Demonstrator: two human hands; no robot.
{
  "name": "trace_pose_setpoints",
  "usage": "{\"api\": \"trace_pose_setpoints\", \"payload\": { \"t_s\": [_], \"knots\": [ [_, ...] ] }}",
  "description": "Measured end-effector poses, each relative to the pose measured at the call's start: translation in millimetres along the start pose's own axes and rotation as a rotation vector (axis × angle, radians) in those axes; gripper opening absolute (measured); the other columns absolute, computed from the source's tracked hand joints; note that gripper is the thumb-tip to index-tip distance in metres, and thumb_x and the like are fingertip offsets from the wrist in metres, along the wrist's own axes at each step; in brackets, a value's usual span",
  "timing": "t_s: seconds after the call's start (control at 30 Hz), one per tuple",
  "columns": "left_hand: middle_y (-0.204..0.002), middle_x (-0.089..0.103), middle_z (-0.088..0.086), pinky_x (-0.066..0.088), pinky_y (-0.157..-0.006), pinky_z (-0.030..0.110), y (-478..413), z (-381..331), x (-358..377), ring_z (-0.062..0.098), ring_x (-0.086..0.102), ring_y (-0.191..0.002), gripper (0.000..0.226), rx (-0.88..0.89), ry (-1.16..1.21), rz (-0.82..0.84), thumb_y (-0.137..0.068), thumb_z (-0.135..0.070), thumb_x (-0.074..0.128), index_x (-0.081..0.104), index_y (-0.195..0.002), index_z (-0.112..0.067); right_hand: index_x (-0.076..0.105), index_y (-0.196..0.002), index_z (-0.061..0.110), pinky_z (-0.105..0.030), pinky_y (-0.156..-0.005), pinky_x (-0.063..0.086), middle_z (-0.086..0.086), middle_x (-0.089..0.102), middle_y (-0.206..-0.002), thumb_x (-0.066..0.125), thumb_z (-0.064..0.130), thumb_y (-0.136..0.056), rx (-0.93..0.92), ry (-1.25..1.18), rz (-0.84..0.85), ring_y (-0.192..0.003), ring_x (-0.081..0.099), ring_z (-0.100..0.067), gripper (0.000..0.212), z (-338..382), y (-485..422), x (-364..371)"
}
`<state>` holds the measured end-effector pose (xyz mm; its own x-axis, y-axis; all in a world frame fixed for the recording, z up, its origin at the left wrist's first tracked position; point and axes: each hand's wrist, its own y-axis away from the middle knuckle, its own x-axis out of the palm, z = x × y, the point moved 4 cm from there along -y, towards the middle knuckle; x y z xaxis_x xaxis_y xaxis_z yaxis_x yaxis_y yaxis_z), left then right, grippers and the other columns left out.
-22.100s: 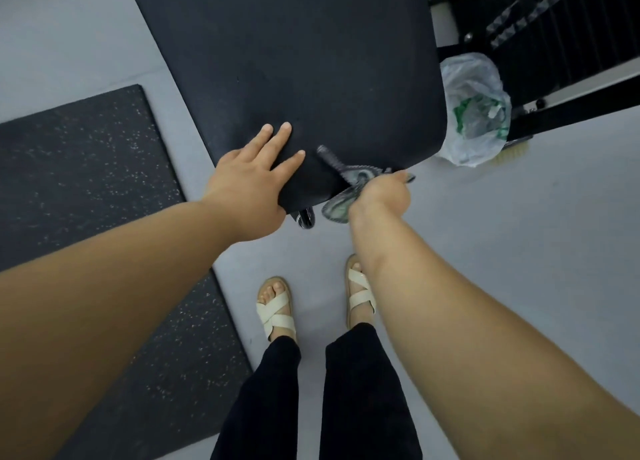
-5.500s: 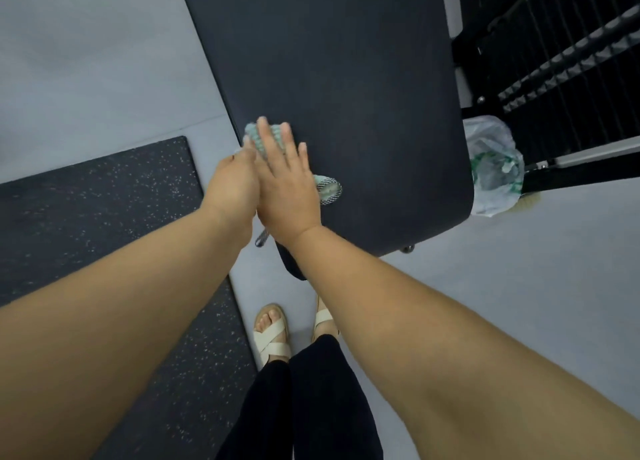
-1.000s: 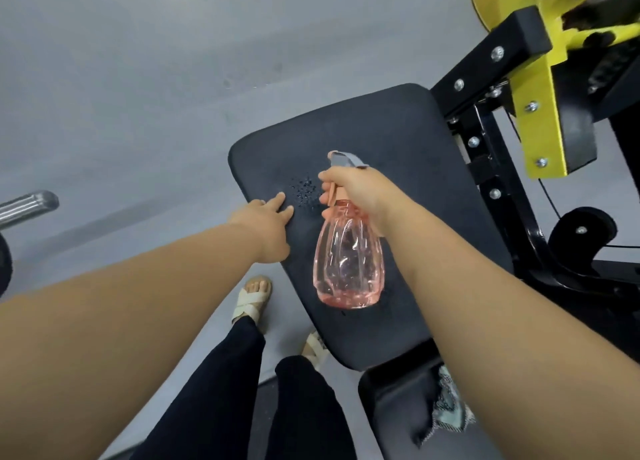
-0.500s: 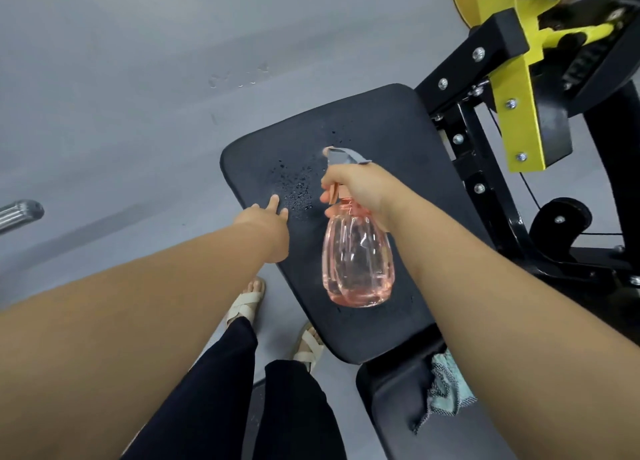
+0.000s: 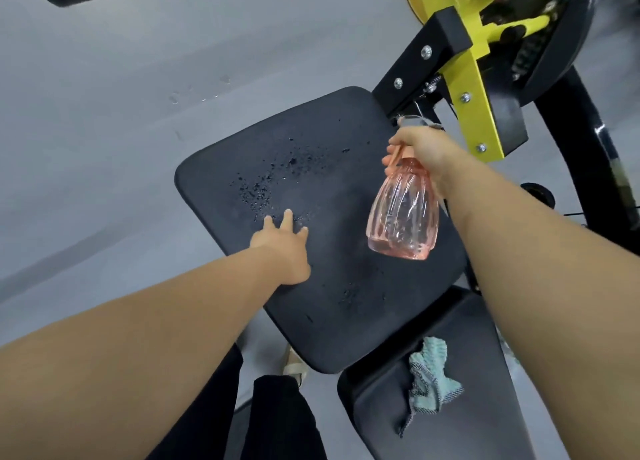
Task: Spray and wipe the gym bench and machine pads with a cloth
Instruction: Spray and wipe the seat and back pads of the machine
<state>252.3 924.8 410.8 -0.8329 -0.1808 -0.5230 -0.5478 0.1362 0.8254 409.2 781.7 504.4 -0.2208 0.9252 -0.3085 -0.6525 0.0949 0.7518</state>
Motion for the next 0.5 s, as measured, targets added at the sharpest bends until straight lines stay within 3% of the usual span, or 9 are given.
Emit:
{"api": "trace_pose_setpoints", "payload": {
  "t_s": [0.17,0.33,0.43,0.5],
  "knots": [
    [-0.156,-0.022,0.001,0.035,-0.1,0.045,-2.0,8.6,1.6,0.033,-0.002,-0.145,0.073,0.031,-0.13,0.002,-0.093,-0.036,0.039,-0.006,-0.15,-0.033,0.053,-0.081,0.004,-0.023,-0.045,0.05,-0.01,0.053,-0.072,0.052,0.008,-0.087,-0.002,-0.05,0.107,-0.05,0.056,-0.017,0.007,2.0,2.6,13.0],
    [-0.156,-0.021,-0.004,0.039,-0.099,0.043,-4.5,14.2,1.5,0.029,-0.001,-0.146,0.072,0.059,-0.113,0.003,-0.092,-0.042,0.038,-0.005,-0.149,-0.037,0.051,-0.075,0.005,-0.021,-0.046,0.048,-0.013,0.052,-0.068,0.047,0.003,-0.085,0.05,-0.073,0.094,-0.047,0.053,-0.019,0.011,-21.3,21.7,9.1],
    [-0.157,-0.015,-0.008,0.04,-0.101,0.041,-0.9,22.1,-1.6,0.023,0.003,-0.146,0.068,0.076,-0.032,-0.021,-0.093,-0.047,0.039,0.004,-0.149,-0.036,0.055,-0.079,0.011,-0.027,-0.053,0.051,-0.011,0.058,-0.073,0.052,0.008,-0.086,0.106,-0.1,0.019,-0.055,0.057,-0.021,0.009,-56.6,41.5,-7.4],
    [-0.159,-0.005,-0.005,0.036,-0.105,0.041,4.4,21.2,-2.1,0.024,0.01,-0.145,0.062,0.063,0.056,-0.095,-0.094,-0.045,0.039,0.015,-0.149,-0.031,0.058,-0.087,0.009,-0.022,-0.048,0.051,-0.011,0.062,-0.08,0.054,0.011,-0.086,0.183,-0.095,-0.021,-0.049,0.06,-0.018,0.004,-89.8,64.0,-17.1]
  ]
}}
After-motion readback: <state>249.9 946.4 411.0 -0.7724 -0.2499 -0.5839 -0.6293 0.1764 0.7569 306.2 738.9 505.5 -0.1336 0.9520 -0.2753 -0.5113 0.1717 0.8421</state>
